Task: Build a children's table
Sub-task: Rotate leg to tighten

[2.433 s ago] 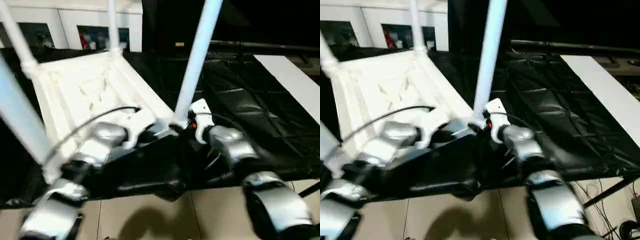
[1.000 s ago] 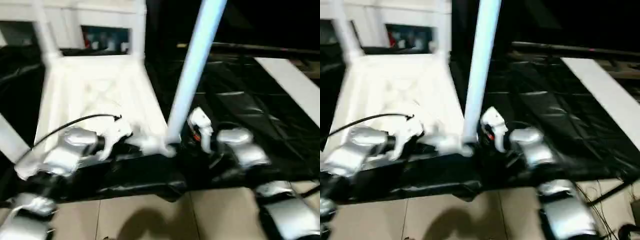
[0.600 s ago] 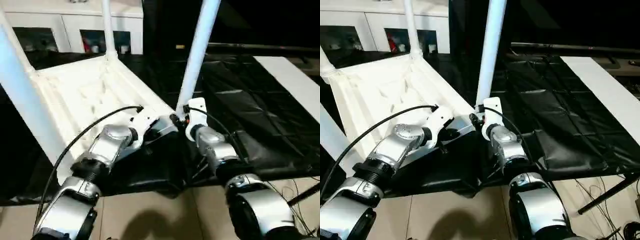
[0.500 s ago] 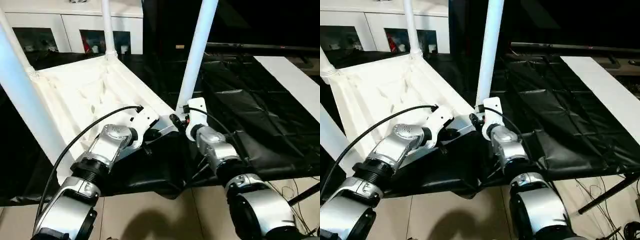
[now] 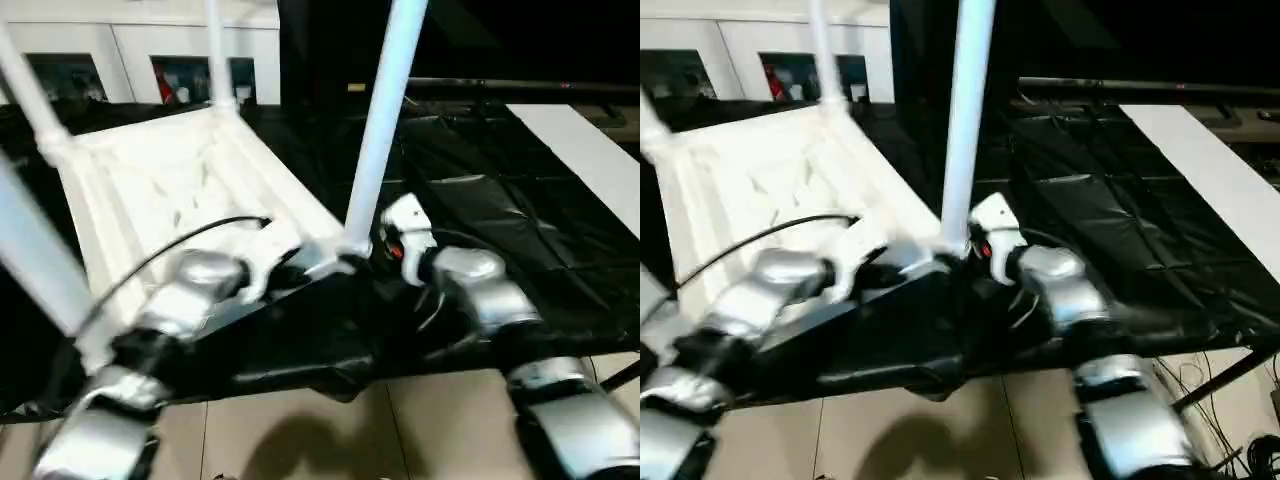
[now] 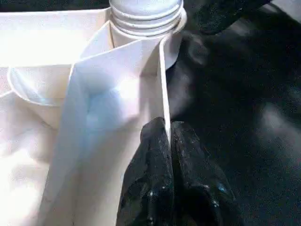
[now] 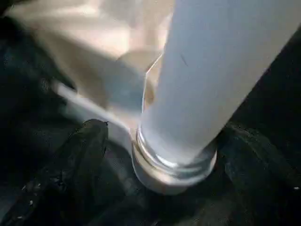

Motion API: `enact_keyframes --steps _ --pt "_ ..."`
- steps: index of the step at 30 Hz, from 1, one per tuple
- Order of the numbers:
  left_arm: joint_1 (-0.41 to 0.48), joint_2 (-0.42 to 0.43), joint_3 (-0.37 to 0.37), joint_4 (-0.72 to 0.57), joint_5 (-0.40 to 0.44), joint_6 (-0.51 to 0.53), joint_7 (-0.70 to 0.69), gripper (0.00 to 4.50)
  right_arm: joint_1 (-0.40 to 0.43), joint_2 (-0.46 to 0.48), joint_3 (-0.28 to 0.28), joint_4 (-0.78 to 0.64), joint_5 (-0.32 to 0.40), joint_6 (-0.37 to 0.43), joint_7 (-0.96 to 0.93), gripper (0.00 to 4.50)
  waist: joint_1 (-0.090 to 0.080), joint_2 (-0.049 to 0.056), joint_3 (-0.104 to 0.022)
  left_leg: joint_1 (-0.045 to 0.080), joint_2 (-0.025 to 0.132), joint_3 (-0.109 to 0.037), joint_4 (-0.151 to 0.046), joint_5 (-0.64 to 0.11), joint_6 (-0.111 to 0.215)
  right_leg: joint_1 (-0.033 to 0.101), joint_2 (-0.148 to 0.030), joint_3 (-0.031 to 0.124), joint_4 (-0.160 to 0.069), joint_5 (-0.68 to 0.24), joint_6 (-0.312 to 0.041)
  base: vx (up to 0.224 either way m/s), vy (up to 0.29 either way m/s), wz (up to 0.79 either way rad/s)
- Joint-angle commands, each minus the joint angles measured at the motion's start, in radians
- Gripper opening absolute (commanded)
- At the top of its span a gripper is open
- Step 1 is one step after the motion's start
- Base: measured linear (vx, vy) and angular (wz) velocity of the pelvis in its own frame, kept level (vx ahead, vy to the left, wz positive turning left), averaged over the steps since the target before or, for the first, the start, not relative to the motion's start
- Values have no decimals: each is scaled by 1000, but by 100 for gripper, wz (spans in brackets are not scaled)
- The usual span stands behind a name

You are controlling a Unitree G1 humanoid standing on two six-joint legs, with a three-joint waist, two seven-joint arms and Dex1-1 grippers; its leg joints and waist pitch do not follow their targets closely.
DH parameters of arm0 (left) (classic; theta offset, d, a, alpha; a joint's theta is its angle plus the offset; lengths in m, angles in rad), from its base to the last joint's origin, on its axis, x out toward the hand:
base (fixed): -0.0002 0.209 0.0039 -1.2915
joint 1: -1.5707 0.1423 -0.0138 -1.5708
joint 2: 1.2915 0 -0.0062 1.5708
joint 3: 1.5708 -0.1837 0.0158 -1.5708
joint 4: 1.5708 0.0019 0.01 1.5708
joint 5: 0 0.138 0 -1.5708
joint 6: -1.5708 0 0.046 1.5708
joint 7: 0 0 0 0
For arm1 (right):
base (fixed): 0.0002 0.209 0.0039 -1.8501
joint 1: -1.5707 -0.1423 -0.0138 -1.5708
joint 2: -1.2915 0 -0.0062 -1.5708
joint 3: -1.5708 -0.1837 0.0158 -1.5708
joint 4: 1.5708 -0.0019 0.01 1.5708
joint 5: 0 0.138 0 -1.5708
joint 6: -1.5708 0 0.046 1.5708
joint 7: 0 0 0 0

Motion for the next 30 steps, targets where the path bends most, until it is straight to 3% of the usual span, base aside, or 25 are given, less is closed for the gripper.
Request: enact_keyframes --steps 1,4,6,13,14,17,18,19,21,22,25,30 --pt "34 20 -51 -46 -36 -10 -144 0 12 -13 25 -30 -3 11 76 391 6 23 -62 1 -6 13 -51 -181 46 54 -41 38 -55 -35 -257 0 0 0" --pt "43 40 -48 -64 -42 -3 -161 0 27 -27 38 -70 5 38 102 391 12 24 -60 6 -5 18 -49 -192 52 53 -37 36 -52 -8 -281 0 0 0" --pt "48 58 -48 -73 -45 -1 -185 0 41 -33 45 -100 22 62 116 391 21 29 -58 7 -4 17 -51 -196 44 54 -41 37 -53 -39 -271 0 0 0" --pt "39 76 -47 -63 -43 -7 -197 0 53 -28 32 -122 55 91 169 391 27 19 -58 3 -6 16 -52 -197 26 57 -44 39 -55 -79 -247 0 0 0" --pt "38 77 -47 -61 -43 -7 -197 0 51 -27 31 -116 54 92 177 366 28 20 -59 3 -7 16 -52 -193 26 57 -44 39 -54 -77 -247 0 0 0" --pt "36 69 -48 -57 -42 -5 -194 0 51 -29 34 -100 46 96 184 358 28 11 -60 2 -7 17 -51 -166 33 56 -43 39 -52 -53 -249 0 0 0" --pt "36 69 -48 -57 -42 -5 -194 0 51 -29 34 -100 46 96 184 353 29 12 -60 2 -7 16 -50 -164 33 57 -44 39 -50 -53 -249 0 0 0" --pt "37 64 -45 -55 -48 -1 -193 0 53 -28 28 -107 60 109 188 328 28 6 -59 2 -7 17 -51 -165 35 57 -44 39 -52 -62 -246 0 0 0" --pt "37 62 -45 -52 -49 -3 -192 0 54 -27 24 -107 68 115 193 319 30 9 -59 2 -6 17 -51 -162 36 57 -45 39 -51 -68 -243 0 0 0" --pt "38 62 -46 -49 -49 -6 -191 0 52 -26 24 -100 70 113 192 311 29 2 -59 1 -7 18 -50 -158 38 57 -44 39 -52 -67 -242 0 0 0" --pt "43 63 -45 -48 -48 -8 -187 0 47 -20 19 -78 75 110 184 278 32 4 -60 2 -7 18 -49 -146 41 56 -46 39 -51 -69 -239 0 0 0" --pt "46 63 -44 -52 -53 0 -191 0 45 -9 3 -56 82 108 179 261 32 1 -61 0 -7 18 -48 -136 43 57 -46 39 -48 -57 -241 0 0 0"
